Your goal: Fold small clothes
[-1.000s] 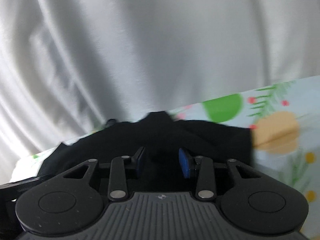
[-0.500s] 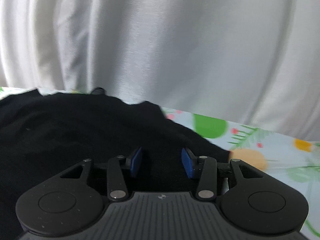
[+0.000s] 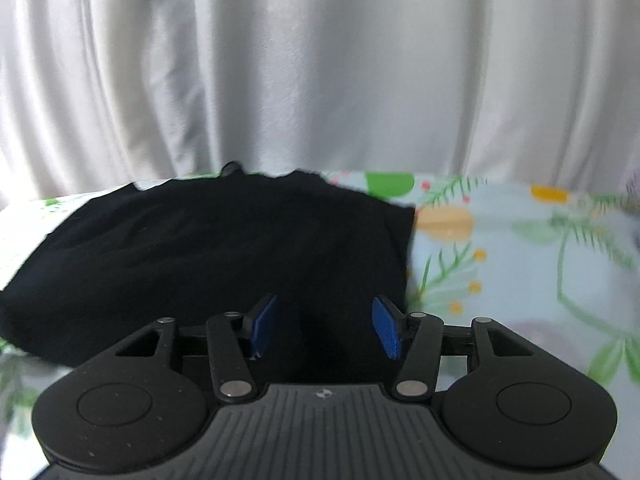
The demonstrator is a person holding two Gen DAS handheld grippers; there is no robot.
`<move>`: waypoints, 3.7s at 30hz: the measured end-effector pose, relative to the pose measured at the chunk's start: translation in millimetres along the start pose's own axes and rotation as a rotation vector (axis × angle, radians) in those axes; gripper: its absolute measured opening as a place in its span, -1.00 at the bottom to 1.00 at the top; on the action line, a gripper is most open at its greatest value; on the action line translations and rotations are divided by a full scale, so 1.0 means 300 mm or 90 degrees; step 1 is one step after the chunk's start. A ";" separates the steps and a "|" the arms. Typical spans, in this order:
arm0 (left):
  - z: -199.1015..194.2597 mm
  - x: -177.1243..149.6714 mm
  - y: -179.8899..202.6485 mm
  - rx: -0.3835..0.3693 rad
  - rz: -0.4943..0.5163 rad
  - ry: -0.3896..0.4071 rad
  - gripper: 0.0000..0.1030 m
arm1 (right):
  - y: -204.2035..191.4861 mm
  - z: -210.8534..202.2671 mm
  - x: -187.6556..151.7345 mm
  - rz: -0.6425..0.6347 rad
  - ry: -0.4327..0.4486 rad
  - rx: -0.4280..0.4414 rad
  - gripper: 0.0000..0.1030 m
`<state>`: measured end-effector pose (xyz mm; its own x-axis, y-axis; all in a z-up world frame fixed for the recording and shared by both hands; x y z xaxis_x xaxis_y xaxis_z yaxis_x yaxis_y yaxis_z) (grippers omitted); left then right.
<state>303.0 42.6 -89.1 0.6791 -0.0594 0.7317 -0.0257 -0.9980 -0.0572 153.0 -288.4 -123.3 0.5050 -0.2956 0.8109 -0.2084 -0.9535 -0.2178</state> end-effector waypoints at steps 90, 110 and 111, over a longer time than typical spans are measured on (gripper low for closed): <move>-0.059 0.221 0.386 -0.333 -0.122 -0.083 -0.75 | -0.246 0.056 0.080 0.052 0.079 0.119 -0.80; -0.159 0.096 0.476 -0.282 -0.043 -0.023 0.37 | -0.069 0.012 0.091 0.105 0.062 0.174 -0.65; -0.149 0.092 0.450 -0.253 -0.045 -0.015 0.37 | -0.100 0.035 0.097 0.090 0.052 0.184 -0.65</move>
<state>285.5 -94.7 -46.3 0.7060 0.0054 0.7082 -0.2570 -0.9299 0.2633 182.6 -269.0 -99.1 0.4165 -0.4316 0.8002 -0.0191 -0.8841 -0.4669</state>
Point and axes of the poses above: each gripper's, at about its wrist camera, not at the fingertips, and z roughly the way its jaws point, y to its right, x to its top, the point moved 5 cm from there along z, roughly the way its jaws point, and after that the axes turned 11 degrees about x, right-handed, at the moved point
